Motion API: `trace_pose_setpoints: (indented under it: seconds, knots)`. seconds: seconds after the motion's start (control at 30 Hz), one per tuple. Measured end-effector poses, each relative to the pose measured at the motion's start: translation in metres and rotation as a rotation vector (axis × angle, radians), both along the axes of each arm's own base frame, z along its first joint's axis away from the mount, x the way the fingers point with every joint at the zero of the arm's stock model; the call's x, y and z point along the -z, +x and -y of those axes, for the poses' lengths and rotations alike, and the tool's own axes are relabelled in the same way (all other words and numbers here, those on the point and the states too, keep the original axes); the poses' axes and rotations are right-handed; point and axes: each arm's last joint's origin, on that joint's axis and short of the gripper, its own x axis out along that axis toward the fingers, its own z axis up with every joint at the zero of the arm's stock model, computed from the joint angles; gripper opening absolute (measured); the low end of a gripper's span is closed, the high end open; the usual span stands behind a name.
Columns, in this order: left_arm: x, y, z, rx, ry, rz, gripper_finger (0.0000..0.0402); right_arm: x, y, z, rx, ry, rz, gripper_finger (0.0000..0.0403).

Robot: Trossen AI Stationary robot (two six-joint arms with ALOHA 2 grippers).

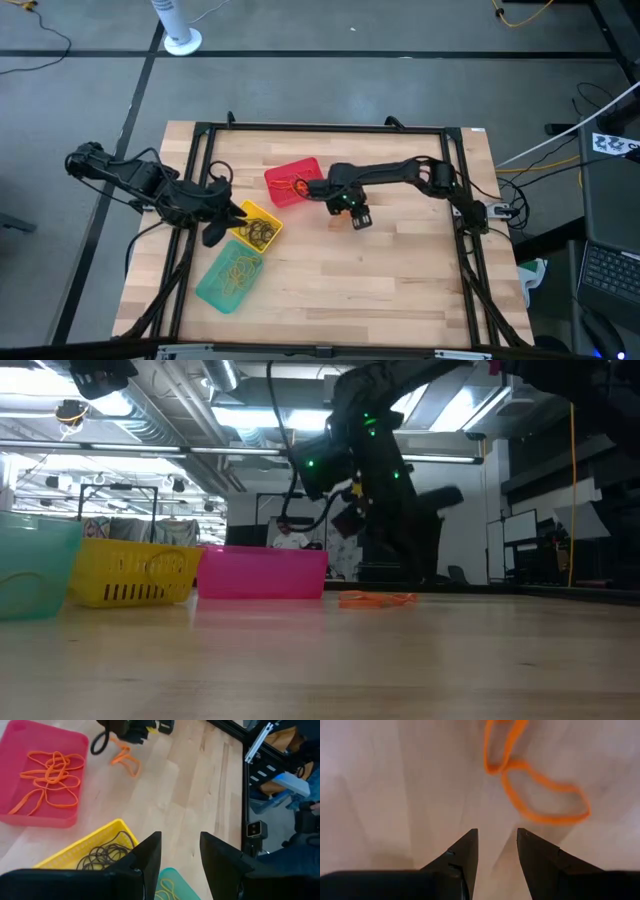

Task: Sort rubber bands into baskets
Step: Put the orange rubber band into the red bin

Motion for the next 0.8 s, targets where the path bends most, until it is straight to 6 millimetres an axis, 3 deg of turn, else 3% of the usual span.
trace_pose_setpoints:
  seconds: [0.47,0.8]
  knots:
    - [0.001,0.002,0.0,-0.024,0.02,0.0,0.0131,0.011,0.01,0.009,-0.012,-0.087,0.125,0.0135]
    - [0.001,0.002,0.0,-0.024,0.02,-0.001,0.0131,0.032,-0.008,0.01,-0.015,-0.023,0.018,0.0135]
